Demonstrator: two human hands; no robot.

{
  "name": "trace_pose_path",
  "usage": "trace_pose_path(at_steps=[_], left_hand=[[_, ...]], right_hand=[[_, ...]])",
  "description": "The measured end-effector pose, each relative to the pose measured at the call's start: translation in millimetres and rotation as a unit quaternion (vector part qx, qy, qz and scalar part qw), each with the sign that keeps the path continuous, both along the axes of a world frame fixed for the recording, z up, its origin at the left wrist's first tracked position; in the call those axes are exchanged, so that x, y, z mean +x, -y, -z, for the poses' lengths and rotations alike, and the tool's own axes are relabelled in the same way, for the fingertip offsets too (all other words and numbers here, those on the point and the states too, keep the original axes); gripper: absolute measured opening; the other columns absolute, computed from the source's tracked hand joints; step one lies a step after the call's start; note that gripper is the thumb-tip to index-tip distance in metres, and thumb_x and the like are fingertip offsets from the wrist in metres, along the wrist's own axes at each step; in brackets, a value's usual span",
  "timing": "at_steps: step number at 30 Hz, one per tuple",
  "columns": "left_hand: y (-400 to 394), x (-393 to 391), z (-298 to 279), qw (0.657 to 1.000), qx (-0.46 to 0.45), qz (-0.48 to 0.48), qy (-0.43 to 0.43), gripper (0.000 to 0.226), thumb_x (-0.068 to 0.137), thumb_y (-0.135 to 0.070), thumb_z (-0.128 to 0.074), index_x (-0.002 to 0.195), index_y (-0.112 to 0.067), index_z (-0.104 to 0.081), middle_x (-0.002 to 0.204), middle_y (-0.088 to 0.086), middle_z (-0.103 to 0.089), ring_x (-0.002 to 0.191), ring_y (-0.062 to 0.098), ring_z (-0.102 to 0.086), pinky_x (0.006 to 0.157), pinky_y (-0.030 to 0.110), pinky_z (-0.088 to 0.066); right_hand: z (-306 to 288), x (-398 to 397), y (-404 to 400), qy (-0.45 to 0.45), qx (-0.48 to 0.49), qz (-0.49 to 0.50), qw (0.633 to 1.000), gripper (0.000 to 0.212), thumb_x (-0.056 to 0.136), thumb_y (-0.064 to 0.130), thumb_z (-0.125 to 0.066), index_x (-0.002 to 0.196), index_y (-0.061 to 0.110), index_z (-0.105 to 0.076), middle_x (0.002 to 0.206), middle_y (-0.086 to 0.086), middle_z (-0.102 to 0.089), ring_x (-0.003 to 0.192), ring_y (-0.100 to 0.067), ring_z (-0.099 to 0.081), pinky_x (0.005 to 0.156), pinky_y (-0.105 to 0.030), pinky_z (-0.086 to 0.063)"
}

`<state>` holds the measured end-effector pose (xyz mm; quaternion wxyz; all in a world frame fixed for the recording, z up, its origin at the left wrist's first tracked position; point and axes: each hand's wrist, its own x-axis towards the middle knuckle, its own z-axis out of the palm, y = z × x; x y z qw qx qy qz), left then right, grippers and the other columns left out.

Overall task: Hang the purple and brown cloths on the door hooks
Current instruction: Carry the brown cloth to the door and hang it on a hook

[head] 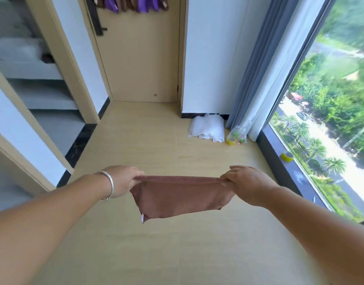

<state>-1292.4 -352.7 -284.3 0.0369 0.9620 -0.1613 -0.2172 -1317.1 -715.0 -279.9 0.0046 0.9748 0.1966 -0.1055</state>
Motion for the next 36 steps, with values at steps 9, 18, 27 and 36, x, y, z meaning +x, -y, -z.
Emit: trace_pose_path(at_steps=[9,18,27,36], left_hand=[[8,13,-229,0.995,-0.030,-0.019,0.094,0.032,0.104,-0.027,-0.036,0.079,-0.014,-0.050,0.078,0.000,-0.053,0.072,0.018,-0.047,0.063,0.029,-0.035],[16,-10,-391,0.979,-0.043,-0.030,0.195,0.035,0.102,-0.025,-0.038,0.069,-0.014,-0.042,0.071,0.000,-0.047,0.067,0.018,-0.041,0.065,0.031,-0.034],[23,-46,-478,0.970,0.047,-0.057,0.233,0.034,0.101,-0.032,-0.037,0.078,-0.011,-0.052,0.079,0.004,-0.052,0.072,0.020,-0.045,0.071,0.031,-0.038],[42,-63,-493,0.948,0.088,-0.058,0.300,0.039,0.104,-0.032,-0.029,0.076,-0.014,-0.049,0.074,0.002,-0.051,0.066,0.018,-0.043,0.066,0.030,-0.037]], right_hand=[[-217,15,2,0.116,0.027,0.049,0.992,0.035,0.099,0.049,-0.038,0.113,0.032,-0.064,0.115,0.006,-0.059,0.123,-0.016,-0.048,0.100,-0.034,-0.040],[-378,0,13,0.183,0.038,0.089,0.978,0.036,0.094,0.057,-0.041,0.083,0.028,-0.061,0.081,0.007,-0.058,0.083,-0.018,-0.056,0.070,-0.034,-0.047],[-456,-30,14,0.237,0.044,0.063,0.968,0.041,0.096,0.051,-0.045,0.063,0.027,-0.049,0.073,0.004,-0.056,0.071,-0.012,-0.052,0.055,-0.028,-0.034],[-474,-37,30,0.269,0.053,0.043,0.961,0.041,0.098,0.050,-0.039,0.065,0.028,-0.049,0.074,0.005,-0.055,0.070,-0.010,-0.050,0.056,-0.027,-0.034]])
